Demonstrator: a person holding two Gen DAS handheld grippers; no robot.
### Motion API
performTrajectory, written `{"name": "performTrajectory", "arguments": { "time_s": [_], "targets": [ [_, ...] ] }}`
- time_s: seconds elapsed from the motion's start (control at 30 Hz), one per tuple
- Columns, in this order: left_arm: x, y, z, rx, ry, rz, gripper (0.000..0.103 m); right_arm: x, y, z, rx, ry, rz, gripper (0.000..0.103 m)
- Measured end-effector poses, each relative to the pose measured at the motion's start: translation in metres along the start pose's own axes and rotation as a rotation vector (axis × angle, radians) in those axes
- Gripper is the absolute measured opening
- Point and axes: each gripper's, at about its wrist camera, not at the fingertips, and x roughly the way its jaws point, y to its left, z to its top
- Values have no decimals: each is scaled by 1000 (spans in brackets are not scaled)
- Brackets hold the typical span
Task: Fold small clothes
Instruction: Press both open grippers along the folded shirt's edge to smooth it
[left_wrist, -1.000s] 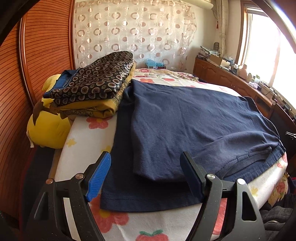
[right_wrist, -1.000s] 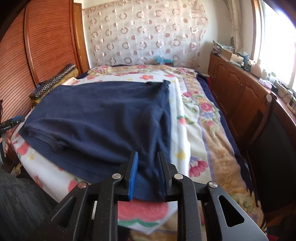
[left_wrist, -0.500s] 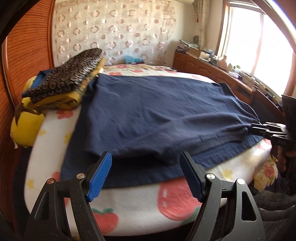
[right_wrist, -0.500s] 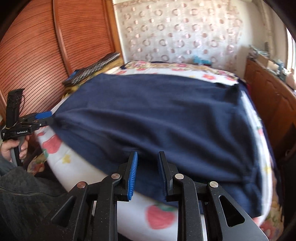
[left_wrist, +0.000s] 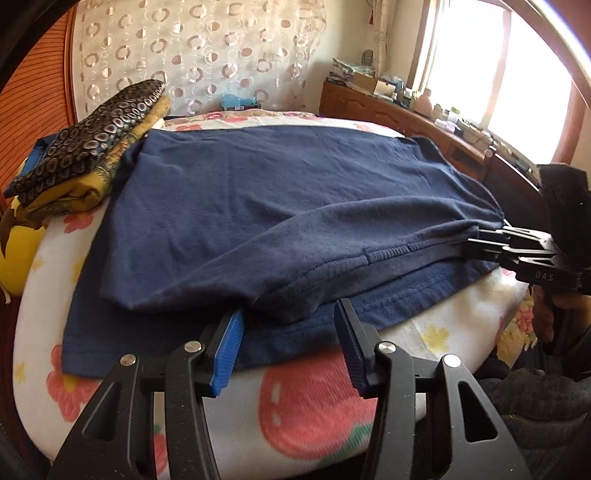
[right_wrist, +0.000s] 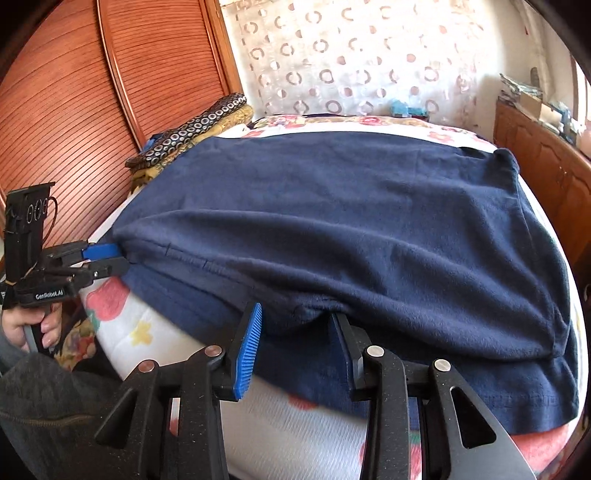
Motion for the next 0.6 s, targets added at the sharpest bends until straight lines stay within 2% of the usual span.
{"name": "performTrajectory", "arguments": {
  "time_s": [0.03, 0.07, 0.1, 0.13, 0.3, 0.4, 0.47, 0.53, 0.6],
  "targets": [
    [1, 0, 1, 0, -4, 6, 34, 1, 1, 0, -4, -2, -9, 28],
    [2, -1, 1, 0, -6, 19, 25, -1, 2, -1, -6, -4, -9, 19],
    [1, 0, 1, -1, -4, 14, 16, -1, 5, -2, -9, 0, -1, 7],
    [0, -1, 0, -1, -5, -1, 13, 0, 6, -2, -11, 2, 17, 6],
    [-25, -4, -4, -2, -10, -20, 11, -20, 12, -3, -21, 0, 92, 6],
    [-34, -6, -5, 5, 10, -9, 15, -28, 13, -5, -30, 12, 100, 6],
    [-37, -9, -5, 20, 13, 23, 25, -29, 15, -5, -45, 23, 77, 6],
    [-42, -10, -2, 29, -3, 41, 43, -28, 15, -3, -55, 22, 46, 16],
    [-46, -7, 1, 24, -22, 47, 49, -28, 15, -2, -60, 16, 28, 19]
  ]
}}
